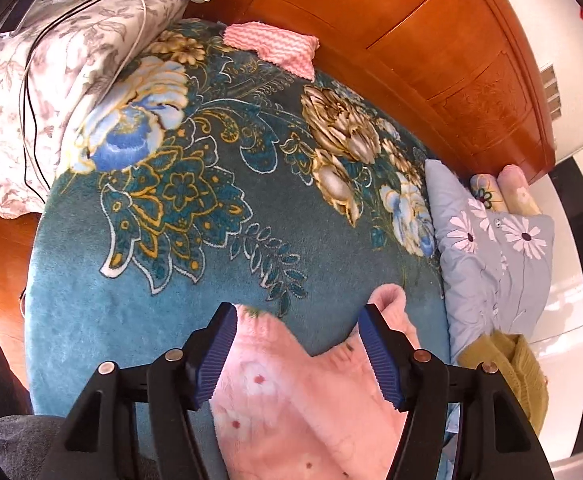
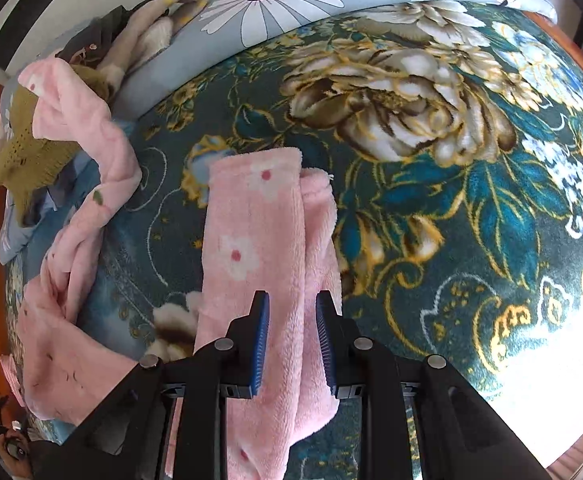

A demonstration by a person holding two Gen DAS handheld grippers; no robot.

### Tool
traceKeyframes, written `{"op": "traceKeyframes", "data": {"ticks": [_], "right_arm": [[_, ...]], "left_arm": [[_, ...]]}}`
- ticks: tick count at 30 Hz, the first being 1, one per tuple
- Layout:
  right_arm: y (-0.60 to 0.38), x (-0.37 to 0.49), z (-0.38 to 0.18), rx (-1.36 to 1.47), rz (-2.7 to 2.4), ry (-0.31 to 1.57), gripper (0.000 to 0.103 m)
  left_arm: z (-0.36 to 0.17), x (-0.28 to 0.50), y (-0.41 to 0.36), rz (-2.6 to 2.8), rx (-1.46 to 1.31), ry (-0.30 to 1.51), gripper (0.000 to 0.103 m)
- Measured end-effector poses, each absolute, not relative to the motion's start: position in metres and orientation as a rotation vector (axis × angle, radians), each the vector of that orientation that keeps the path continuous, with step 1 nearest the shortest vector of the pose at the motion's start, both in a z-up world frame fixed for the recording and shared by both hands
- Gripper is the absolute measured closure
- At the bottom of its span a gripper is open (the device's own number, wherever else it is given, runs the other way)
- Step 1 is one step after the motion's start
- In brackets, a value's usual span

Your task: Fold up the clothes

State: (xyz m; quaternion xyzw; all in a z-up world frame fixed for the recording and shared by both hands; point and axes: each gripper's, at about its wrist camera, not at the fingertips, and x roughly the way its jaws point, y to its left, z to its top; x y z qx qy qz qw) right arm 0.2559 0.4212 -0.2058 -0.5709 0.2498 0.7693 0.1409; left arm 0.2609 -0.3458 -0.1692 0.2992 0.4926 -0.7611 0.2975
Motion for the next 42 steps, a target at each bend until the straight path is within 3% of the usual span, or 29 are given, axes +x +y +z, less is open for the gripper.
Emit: {"op": "traceKeyframes", "data": {"ticks": [3, 10, 11, 12, 15, 24, 27, 32, 37, 42], "right_arm": [[0.426, 0.24, -0.214, -1.648, 2.213, 0.68, 0.079], [0.434, 0.227, -0.226, -1.625, 2.188, 0.809, 0.079], [0.433, 0.226, -0.227, -1.637, 2.185, 0.837, 0.081], [0.431, 0.226, -0.226, -1.648, 2.185, 0.862, 0.098], [0.425, 0.222, -0.215, -1.639, 2.236, 0.941, 0.1], [0.421, 0.168, -0.109, -1.31, 2.529, 1.01, 0.1], [0.427, 0.172, -0.062, -1.199, 2.616, 1.023, 0.1], [0.459, 0.239, -0.015, -1.075, 2.626, 0.852, 0.1], [0.521, 0.328, -0.084, -1.171, 2.253, 0.857, 0.1], [0.557, 0.424, -0.187, -1.258, 1.813, 1.037, 0.101]], "left_arm": [[-0.165, 0.228, -0.317, -2.282, 1.013, 1.283, 0.036], [-0.187, 0.176, -0.203, -2.455, 1.542, 0.971, 0.036], [-0.194, 0.173, -0.192, -2.44, 1.604, 0.948, 0.036], [-0.2, 0.17, -0.184, -2.422, 1.662, 0.906, 0.036], [-0.207, 0.166, -0.171, -2.396, 1.726, 0.794, 0.036], [-0.232, 0.187, -0.214, -2.158, 1.644, 1.068, 0.036], [-0.236, 0.19, -0.217, -2.114, 1.646, 1.053, 0.036], [-0.238, 0.186, -0.211, -2.105, 1.696, 1.0, 0.036], [-0.236, 0.188, -0.208, -2.119, 1.725, 0.976, 0.036], [-0.234, 0.194, -0.214, -2.103, 1.702, 1.014, 0.036]]}}
